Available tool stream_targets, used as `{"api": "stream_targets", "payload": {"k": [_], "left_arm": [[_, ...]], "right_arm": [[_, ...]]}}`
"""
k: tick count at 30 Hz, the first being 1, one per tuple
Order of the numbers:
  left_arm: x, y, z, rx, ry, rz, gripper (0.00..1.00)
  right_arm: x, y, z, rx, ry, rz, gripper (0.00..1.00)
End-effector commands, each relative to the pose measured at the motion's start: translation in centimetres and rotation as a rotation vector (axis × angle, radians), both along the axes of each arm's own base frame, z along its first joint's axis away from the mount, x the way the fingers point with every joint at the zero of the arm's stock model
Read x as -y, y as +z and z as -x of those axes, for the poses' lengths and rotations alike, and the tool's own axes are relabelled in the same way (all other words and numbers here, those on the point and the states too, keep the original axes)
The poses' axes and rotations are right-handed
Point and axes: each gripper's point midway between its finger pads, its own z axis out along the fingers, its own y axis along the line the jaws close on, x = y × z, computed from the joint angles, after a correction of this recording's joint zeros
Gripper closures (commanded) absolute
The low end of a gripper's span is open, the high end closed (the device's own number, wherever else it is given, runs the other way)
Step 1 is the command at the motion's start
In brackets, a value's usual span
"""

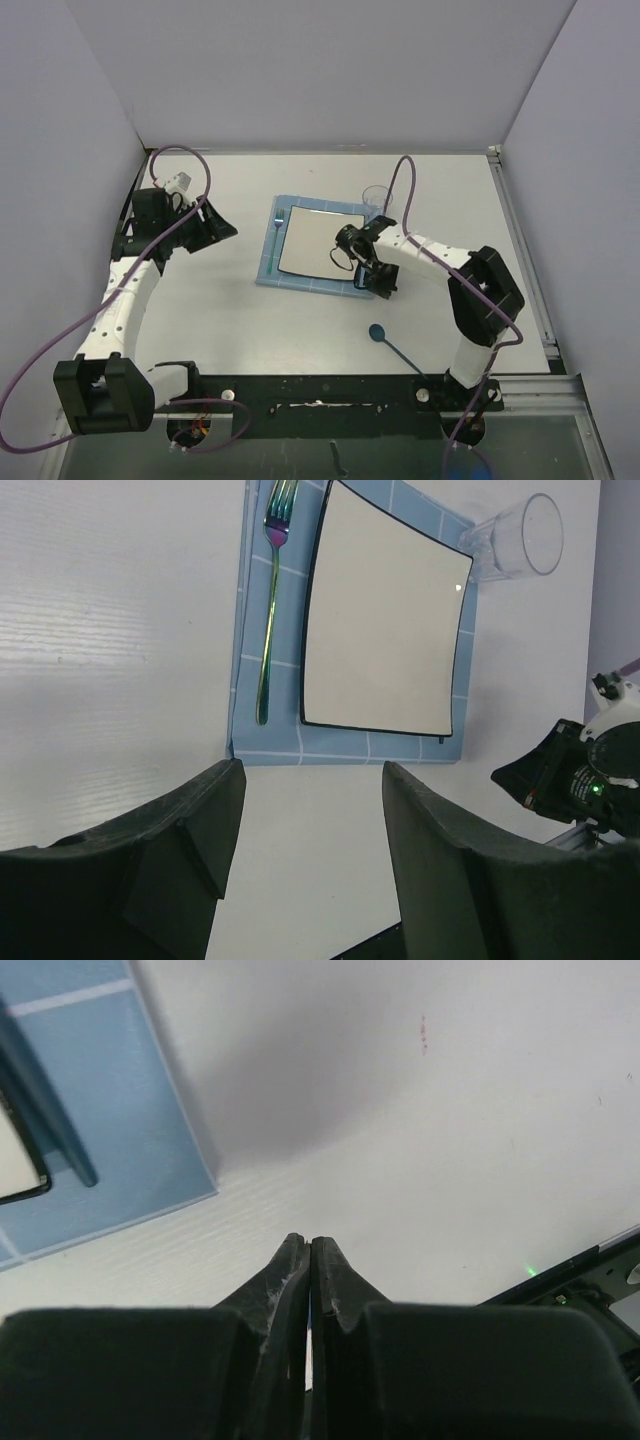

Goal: Set the dinner table for one person
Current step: Pick up the spoon from the center of the board.

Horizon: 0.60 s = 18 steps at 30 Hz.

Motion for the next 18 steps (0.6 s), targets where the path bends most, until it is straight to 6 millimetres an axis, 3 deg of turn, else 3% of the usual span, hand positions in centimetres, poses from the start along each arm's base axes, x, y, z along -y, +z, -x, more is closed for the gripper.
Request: {"api": "stream_targets", "payload": {"k": [1,5,7,9,11,13,18], "left_arm": [[-0.4,3.7,-0.4,0.111,0.010,-0.017,0.45],[-0.2,3.7,-0.1,0.110,0.011,-0.001,0.45],[-0.1,3.7,0.2,0.111,0.005,0.008,0.45],[0.0,3.8,0.4,0.113,0.001,0.010,0.45],[0.0,4.1,0.7,0.123,-0.001,0.003,0.45],[0.0,4.4,0.8,0.129,-0.004,0.002,0.45],[0.2,4.3,1.1,0.128,-0.010,0.012,0.45]], "right_arm": [[0.0,4.2,-0.6,0.089,0.073,-0.004,1.00],[-1.1,5.3,1.1,0.122,0.121,-0.100,1.00],[-2.2,5.0,2.1,0.126,0.181,-0.190,0.87],[-2.6,5.0,3.3,0.162,0.213,-0.261,0.70],[-2.1,5.0,4.4,0.194,0.211,-0.307,0.37],[-0.4,4.8,5.6,0.204,0.167,-0.302,0.18],[2.5,3.7,8.5,0.197,0.073,-0.328,0.19]]}}
